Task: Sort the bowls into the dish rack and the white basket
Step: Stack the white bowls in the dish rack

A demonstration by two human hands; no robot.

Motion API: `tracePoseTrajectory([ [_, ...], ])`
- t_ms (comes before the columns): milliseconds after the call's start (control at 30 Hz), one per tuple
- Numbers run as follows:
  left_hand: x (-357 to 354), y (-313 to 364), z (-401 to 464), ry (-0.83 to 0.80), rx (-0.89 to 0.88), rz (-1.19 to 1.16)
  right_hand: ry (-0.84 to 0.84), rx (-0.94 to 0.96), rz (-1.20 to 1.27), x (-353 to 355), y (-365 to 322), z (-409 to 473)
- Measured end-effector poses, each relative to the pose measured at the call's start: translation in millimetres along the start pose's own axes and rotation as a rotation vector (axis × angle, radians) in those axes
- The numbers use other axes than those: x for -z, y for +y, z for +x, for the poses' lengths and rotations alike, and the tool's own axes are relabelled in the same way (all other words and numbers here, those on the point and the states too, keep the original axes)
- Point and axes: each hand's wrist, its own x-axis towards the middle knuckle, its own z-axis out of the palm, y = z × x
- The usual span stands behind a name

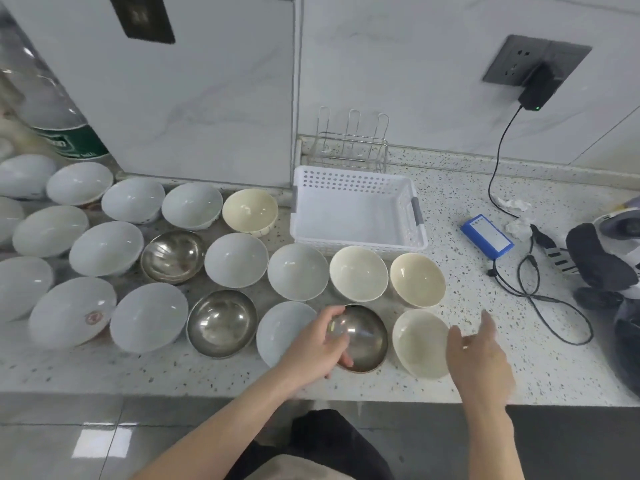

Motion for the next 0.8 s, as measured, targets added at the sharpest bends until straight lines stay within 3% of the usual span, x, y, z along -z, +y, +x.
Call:
tracePoseTrajectory([
  [100,50,-14,-30,0.061,-0.035,-0.009,0.031,0.093,0.078,-13,-55,-26],
  [433,228,-107,-148,0.419,0.027,-0.202,-0.392,0.387,0.245,-117,-222,-185],
  [800,355,-221,-277,0.753,0.181,-0.459,-0.801,0.567,0.288,-207,-359,-341],
])
